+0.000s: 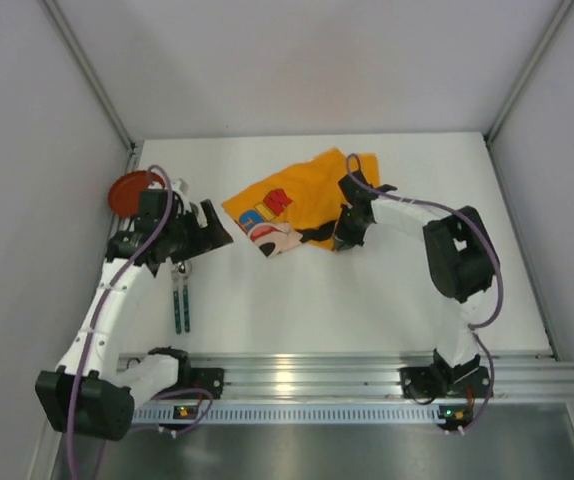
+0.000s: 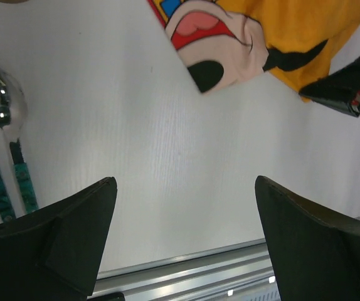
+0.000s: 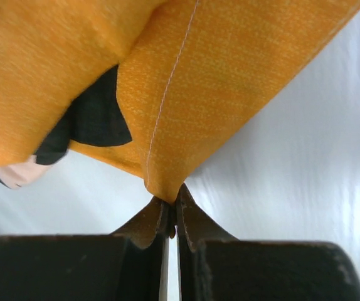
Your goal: Set the dinner table for one person
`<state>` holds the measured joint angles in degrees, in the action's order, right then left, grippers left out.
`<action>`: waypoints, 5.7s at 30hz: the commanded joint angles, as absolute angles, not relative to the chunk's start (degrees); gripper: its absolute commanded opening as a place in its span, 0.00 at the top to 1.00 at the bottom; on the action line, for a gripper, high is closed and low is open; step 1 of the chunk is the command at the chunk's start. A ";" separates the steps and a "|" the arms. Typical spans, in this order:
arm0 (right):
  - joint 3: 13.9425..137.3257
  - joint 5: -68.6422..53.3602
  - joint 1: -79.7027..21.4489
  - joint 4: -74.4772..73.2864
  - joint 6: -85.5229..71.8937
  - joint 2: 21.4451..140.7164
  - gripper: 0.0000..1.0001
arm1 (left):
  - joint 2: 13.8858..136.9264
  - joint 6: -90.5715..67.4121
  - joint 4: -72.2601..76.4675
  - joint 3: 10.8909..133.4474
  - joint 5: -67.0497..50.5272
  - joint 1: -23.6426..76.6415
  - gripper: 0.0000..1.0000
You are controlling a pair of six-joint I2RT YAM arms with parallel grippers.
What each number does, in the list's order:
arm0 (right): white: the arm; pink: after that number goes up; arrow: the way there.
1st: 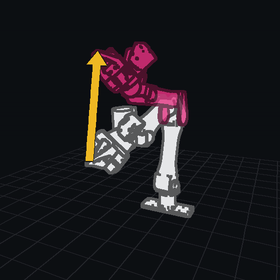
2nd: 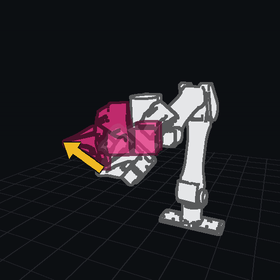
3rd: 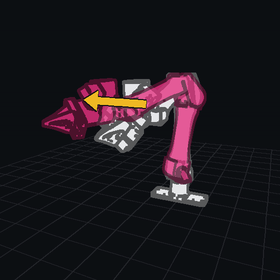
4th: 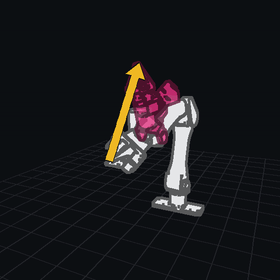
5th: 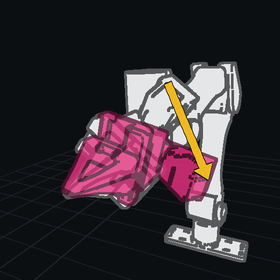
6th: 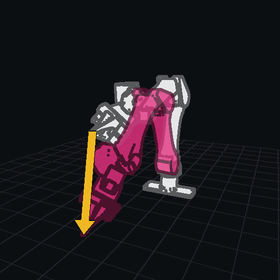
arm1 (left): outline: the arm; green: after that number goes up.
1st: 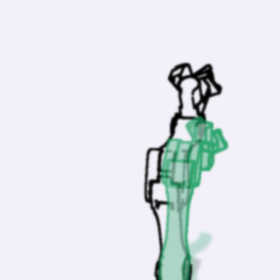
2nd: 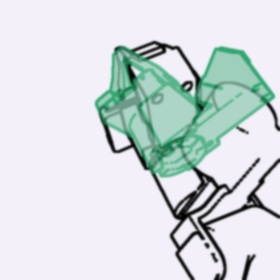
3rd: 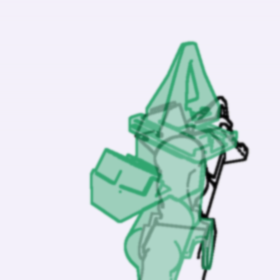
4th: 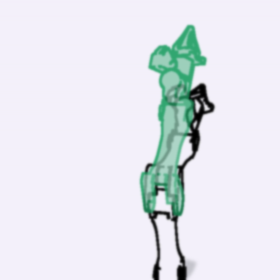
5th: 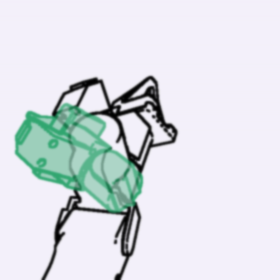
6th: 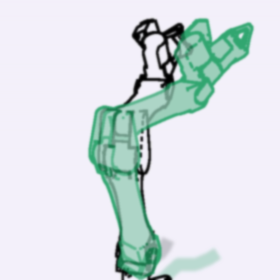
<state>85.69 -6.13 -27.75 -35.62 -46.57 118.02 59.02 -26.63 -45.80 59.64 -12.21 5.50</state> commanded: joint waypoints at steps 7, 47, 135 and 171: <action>59.70 -8.88 -28.22 -32.16 -44.39 91.96 1.00 | 74.95 -37.52 -38.66 59.24 -3.79 23.63 0.04; 52.12 1.30 -14.26 -53.67 -32.08 72.88 1.00 | 103.36 -36.57 -44.11 81.54 13.79 26.11 1.00; 44.29 -17.48 2.64 -59.76 -36.21 49.93 0.03 | 67.63 -45.98 -43.70 59.84 15.29 31.38 0.06; 45.61 -18.90 2.64 -52.56 -32.26 64.68 1.00 | 126.29 -33.84 -29.00 93.05 2.72 9.85 0.90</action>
